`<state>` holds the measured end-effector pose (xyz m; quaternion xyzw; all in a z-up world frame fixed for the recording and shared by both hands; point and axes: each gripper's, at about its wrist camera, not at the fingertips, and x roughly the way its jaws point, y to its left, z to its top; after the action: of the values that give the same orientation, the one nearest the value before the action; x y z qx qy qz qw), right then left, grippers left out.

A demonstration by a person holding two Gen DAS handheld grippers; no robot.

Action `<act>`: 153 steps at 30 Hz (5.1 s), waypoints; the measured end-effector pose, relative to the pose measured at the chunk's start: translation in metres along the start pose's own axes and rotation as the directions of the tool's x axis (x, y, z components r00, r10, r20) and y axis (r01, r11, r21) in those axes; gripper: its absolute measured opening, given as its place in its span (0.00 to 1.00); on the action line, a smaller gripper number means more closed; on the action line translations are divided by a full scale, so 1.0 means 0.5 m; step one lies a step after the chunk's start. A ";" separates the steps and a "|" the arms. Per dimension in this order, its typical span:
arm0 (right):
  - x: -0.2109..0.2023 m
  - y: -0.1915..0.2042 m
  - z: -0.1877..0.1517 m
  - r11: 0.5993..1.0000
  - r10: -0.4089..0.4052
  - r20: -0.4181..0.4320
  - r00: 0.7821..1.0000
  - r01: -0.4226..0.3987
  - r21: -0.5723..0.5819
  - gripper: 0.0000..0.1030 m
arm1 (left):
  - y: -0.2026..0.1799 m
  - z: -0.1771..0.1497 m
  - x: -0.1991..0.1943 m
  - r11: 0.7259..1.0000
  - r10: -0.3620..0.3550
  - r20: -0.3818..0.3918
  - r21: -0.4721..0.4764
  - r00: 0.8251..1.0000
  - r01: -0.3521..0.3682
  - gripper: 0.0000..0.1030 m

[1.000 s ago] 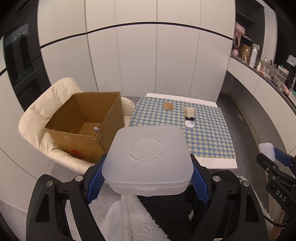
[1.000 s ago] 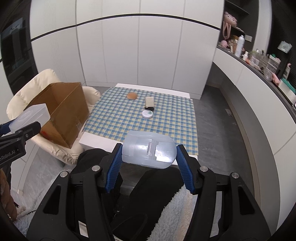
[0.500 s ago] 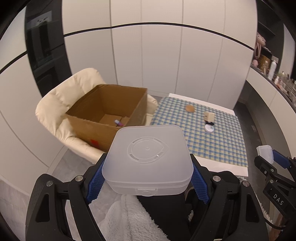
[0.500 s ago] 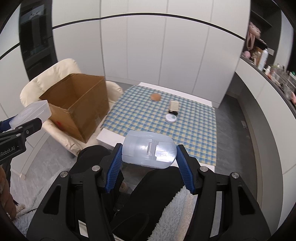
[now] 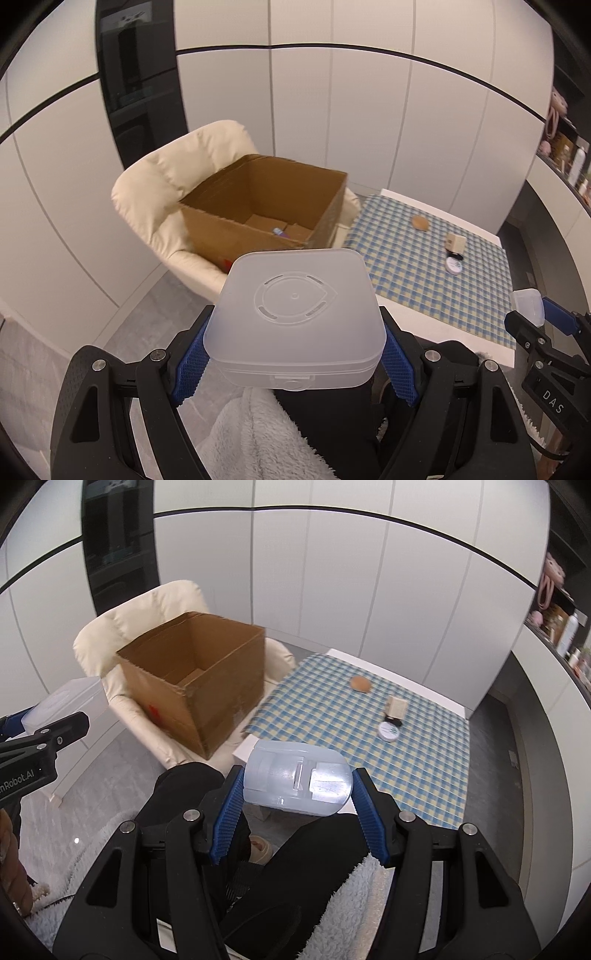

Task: Organize objects
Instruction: 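Carry the lid with the left gripper while the right gripper carries the case toward the cardboard box, then bring the lid over the box with the left gripper while the right gripper lowers the case inside, then open the left gripper releasing the lid while the right gripper releases the case into the box, then move both open grippers away from the box back toward the checked table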

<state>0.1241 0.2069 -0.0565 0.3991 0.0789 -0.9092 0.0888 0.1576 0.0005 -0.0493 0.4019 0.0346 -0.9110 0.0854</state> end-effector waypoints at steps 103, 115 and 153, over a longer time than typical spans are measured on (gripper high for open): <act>0.585 0.307 0.411 0.970 0.199 -0.100 0.975 -0.210 -0.121 0.59 | 0.200 0.333 0.545 0.958 0.189 -0.122 -0.197 0.974 -0.210 0.80; 0.555 0.317 0.420 0.969 0.192 -0.016 0.981 -0.192 -0.153 1.00 | 0.209 0.335 0.519 0.955 0.205 -0.079 -0.201 0.975 -0.217 1.00; 0.556 0.287 0.413 0.975 0.211 -0.030 0.977 -0.212 -0.061 1.00 | 0.232 0.329 0.474 0.952 0.214 -0.038 -0.215 0.976 -0.217 1.00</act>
<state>-0.1758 -0.0044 -0.1342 0.4129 0.0660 -0.8868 0.1969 -0.0974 -0.1653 -0.1127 0.3977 0.0908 -0.8841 0.2278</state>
